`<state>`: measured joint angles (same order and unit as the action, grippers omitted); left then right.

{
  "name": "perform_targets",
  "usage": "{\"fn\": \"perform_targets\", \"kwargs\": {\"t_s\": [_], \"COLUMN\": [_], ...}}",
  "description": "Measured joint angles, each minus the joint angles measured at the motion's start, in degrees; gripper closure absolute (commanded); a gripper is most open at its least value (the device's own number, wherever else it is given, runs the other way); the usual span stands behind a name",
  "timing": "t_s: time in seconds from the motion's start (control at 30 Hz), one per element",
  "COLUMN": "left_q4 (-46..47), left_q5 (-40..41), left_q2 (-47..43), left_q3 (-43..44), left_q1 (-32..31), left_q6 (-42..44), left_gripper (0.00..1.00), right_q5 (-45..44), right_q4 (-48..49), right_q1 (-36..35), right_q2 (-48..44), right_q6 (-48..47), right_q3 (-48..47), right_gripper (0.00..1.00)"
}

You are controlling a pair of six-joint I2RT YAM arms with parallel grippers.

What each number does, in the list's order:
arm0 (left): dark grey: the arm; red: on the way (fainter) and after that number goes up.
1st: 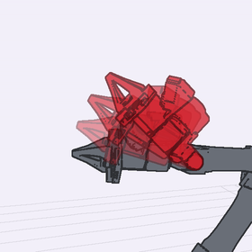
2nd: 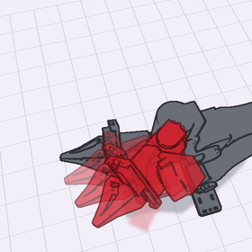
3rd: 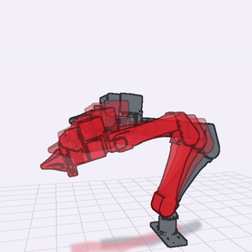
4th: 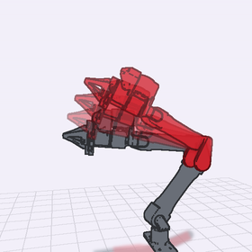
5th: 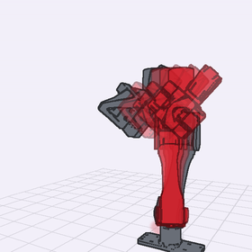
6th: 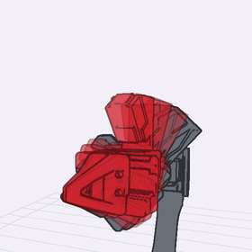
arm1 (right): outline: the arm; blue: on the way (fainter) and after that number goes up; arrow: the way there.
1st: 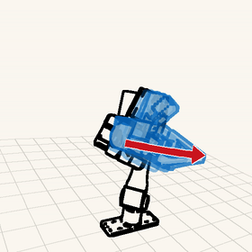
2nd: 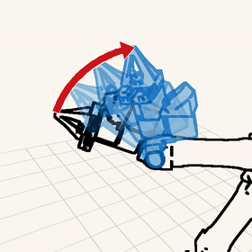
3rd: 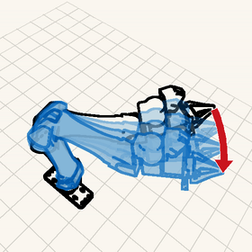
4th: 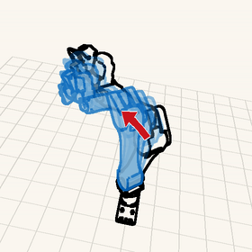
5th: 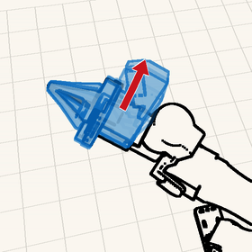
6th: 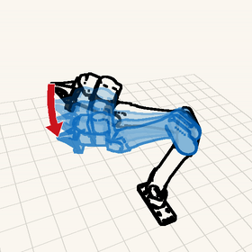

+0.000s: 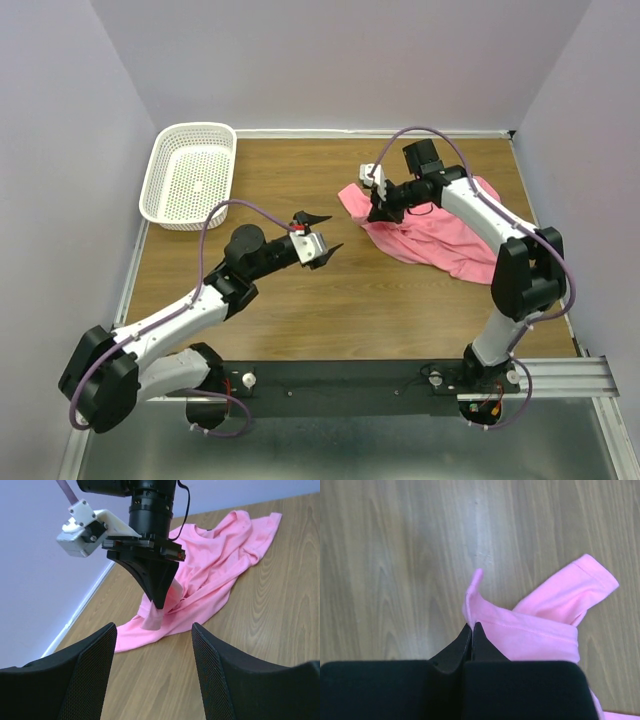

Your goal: Fold and stack the t-shirts

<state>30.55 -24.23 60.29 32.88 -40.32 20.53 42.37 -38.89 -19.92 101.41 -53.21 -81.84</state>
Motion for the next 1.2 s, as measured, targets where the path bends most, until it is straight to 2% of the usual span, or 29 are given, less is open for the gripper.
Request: {"fn": "perform_targets", "kwargs": {"t_s": [0.4, 0.73, 0.83, 0.93, 0.97, 1.03, 1.07, 1.13, 1.2], "left_q4": [0.02, -1.77, -3.19, -4.57, -5.14, -6.56, -6.99, -7.74, -8.09], "left_q5": [-5.38, -5.55, -5.55, -5.53, -5.49, -5.27, -5.11, -4.72, -4.28], "left_q2": [14.32, 20.76, 22.18, 23.85, 24.55, 26.01, 26.64, 27.17, 27.21], "left_q3": [6.21, 10.64, 11.54, 12.61, 13.25, 14.64, 15.21, 15.87, 16.17], "left_q1": [-0.07, -0.15, -0.2, -0.2, -0.2, -0.2, -0.22, -0.22, -0.22], "left_q6": [5.86, 7.43, 8.44, 9.05, 9.33, 9.84, 9.84, 10.03, 9.88], "left_gripper": [0.34, 0.39, 0.44, 0.63, 0.82, 0.92, 1.0, 1.0, 1.0], "right_q5": [5.29, 6.36, 6.47, 6.51, 6.51, 6.51, 6.51, 6.49, 6.45], "right_q4": [0.59, 1.31, 1.55, 1.77, 1.81, 1.88, 1.9, 1.95, 1.99], "right_q1": [-1.79, -2.45, -2.64, -2.84, -2.86, -3.02, -3.02, -3.02, -3.02], "right_q2": [-9.25, -10.05, -10.12, -10.34, -10.36, -10.54, -10.62, -10.84, -11.06], "right_q6": [-0.04, 0.0, 0.02, 0.02, 0.02, 0.02, 0.04, 0.04, 0.24], "right_q3": [6.38, 7.56, 7.58, 7.8, 7.89, 8.13, 8.28, 8.57, 8.9], "right_gripper": [0.99, 0.99, 0.99, 0.99, 1.0, 0.99, 0.99, 0.97, 0.78]}}
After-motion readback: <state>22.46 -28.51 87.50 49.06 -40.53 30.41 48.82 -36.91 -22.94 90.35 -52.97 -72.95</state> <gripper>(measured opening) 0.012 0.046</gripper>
